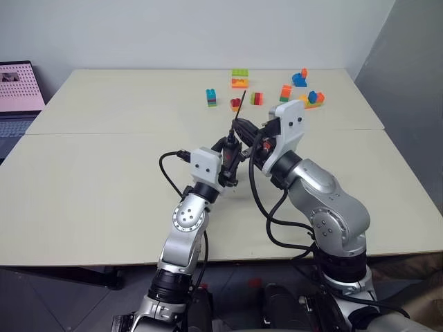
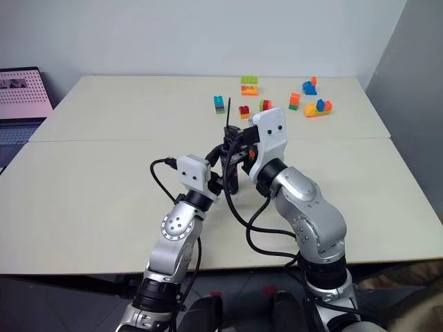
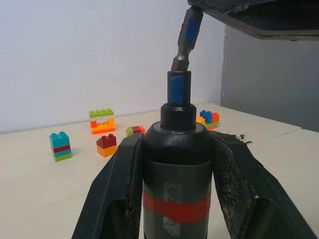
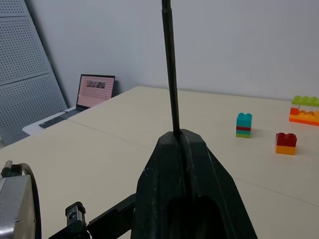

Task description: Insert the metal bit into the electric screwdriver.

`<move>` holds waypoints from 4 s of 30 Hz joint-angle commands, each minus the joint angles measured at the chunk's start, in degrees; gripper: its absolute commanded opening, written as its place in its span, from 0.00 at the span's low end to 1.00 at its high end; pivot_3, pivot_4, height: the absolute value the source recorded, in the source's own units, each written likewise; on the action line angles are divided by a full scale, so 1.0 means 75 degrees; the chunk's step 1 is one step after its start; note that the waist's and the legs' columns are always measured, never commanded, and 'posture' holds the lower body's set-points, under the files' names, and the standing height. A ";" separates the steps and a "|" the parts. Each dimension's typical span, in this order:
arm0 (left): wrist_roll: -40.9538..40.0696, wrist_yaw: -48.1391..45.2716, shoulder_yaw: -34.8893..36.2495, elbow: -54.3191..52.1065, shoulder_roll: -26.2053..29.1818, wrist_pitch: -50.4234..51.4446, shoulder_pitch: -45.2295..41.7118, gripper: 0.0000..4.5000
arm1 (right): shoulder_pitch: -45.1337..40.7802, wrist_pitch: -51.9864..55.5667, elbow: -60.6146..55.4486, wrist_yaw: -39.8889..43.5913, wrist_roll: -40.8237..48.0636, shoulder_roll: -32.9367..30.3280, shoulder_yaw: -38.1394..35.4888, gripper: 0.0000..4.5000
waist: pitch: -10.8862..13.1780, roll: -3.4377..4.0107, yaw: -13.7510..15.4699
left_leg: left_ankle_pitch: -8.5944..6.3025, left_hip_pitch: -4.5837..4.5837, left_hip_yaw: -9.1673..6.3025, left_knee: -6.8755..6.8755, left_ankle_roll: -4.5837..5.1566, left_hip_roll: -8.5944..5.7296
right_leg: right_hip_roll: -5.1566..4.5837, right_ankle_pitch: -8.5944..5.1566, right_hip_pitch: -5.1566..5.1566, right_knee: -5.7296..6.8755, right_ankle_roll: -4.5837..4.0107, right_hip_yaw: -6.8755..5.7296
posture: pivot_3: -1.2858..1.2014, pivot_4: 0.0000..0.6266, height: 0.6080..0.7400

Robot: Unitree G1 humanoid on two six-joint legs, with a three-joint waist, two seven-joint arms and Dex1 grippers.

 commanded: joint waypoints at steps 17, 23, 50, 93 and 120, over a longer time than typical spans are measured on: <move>0.0015 -0.0308 0.0004 0.0118 0.0263 0.0273 0.0135 0.36 | -0.0635 -0.0363 0.0203 0.1050 0.0537 -0.0573 -0.0367 0.00 | 0.0000 0.0000 -0.0007 | 0.0000 -0.0001 0.0001 -0.0017 0.0000 0.0000 | 0.0000 -0.0002 -0.0007 -0.0003 -0.0004 0.0000 | 0.52 0.24 1.00; -0.0206 -0.0664 0.0155 -0.0047 0.0550 0.0399 0.0027 0.36 | -0.0952 -0.0320 0.0162 0.1759 0.1252 -0.1183 -0.0948 0.00 | 0.0001 -0.0001 -0.0003 | 0.0001 -0.0005 0.0002 -0.0035 0.0001 0.0000 | 0.0001 -0.0013 -0.0016 -0.0002 -0.0008 -0.0002 | 0.52 0.24 1.00; -0.2300 -0.4546 -0.0324 -0.0626 0.1809 0.1424 -0.0552 0.36 | -0.1378 -0.0368 0.1396 0.6572 0.3440 -0.4725 -0.1455 0.00 | 0.0023 -0.0016 0.0037 | -0.0002 -0.0026 0.0002 -0.0052 0.0004 -0.0008 | -0.0004 -0.0051 -0.0023 -0.0001 0.0034 -0.0013 | 0.52 0.24 1.00; -0.2265 -0.4625 0.0287 0.0095 0.2277 0.1390 -0.0529 0.36 | -0.2970 -0.3383 0.5079 0.9593 0.1547 -0.4087 -0.0286 0.00 | 0.0020 -0.0013 0.0010 | 0.0000 0.0027 0.0001 -0.0043 0.0002 -0.0007 | 0.0000 -0.0037 0.0009 0.0040 0.0035 -0.0007 | 0.52 0.24 1.00; -0.2237 -0.4518 0.0210 -0.0129 0.2334 0.1385 -0.0260 0.36 | -0.3290 -0.3474 0.5761 1.0034 0.1181 -0.3651 -0.0079 0.00 | 0.0019 -0.0010 -0.0006 | 0.0002 0.0056 0.0004 -0.0040 0.0001 -0.0005 | 0.0003 -0.0027 0.0023 0.0057 0.0029 0.0003 | 0.52 0.24 1.00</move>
